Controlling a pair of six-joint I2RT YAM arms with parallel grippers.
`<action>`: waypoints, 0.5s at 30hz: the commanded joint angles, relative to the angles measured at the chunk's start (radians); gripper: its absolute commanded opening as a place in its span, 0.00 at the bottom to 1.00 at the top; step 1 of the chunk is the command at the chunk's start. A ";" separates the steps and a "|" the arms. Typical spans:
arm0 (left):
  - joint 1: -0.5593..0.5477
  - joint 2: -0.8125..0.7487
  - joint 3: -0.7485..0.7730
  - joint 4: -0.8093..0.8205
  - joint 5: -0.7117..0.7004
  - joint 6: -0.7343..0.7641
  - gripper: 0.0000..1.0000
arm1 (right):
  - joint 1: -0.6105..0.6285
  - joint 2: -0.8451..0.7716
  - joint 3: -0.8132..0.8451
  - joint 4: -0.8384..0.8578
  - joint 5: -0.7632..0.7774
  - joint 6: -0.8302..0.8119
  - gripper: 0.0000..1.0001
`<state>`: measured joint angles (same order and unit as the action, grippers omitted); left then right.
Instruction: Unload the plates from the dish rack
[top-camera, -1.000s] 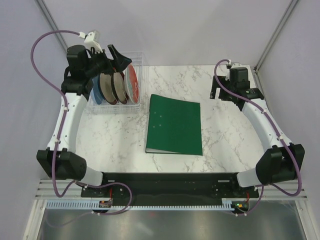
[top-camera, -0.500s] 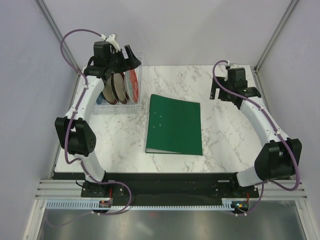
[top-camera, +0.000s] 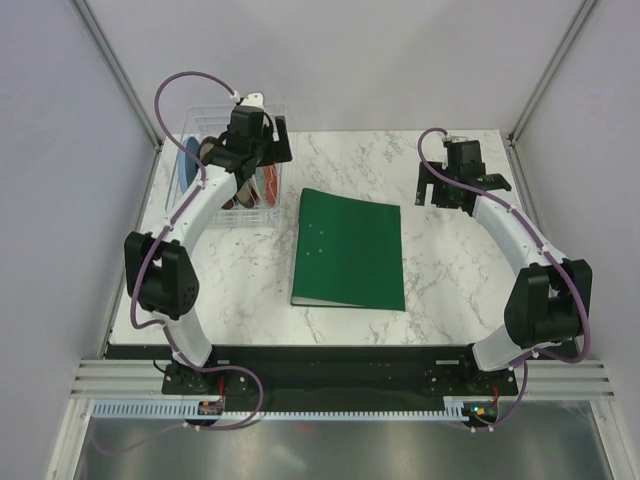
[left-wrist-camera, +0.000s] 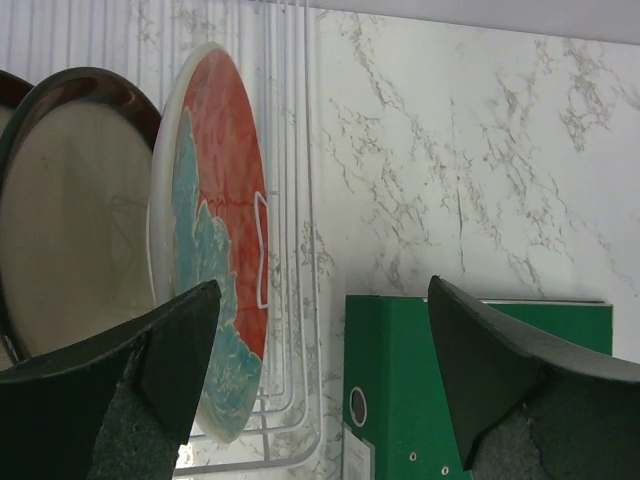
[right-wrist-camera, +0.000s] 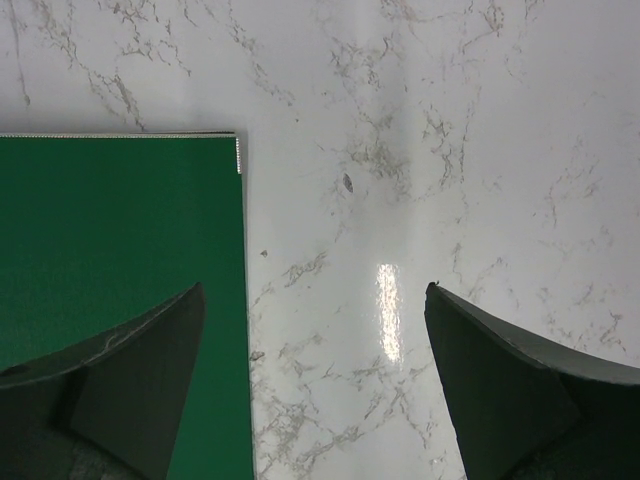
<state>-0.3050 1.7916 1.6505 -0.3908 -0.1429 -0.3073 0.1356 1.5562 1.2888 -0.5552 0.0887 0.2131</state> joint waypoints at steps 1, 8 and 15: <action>-0.008 -0.092 -0.043 0.041 -0.196 0.065 0.92 | 0.004 0.002 -0.019 0.035 -0.017 0.000 0.98; -0.037 -0.138 -0.029 0.063 -0.268 0.094 0.92 | 0.004 0.027 -0.026 0.041 -0.053 0.011 0.98; -0.040 -0.110 -0.049 0.069 -0.285 0.102 0.89 | 0.004 0.042 -0.029 0.047 -0.070 0.019 0.98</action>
<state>-0.3393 1.6829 1.6089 -0.3500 -0.3843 -0.2481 0.1356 1.5917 1.2606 -0.5308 0.0399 0.2173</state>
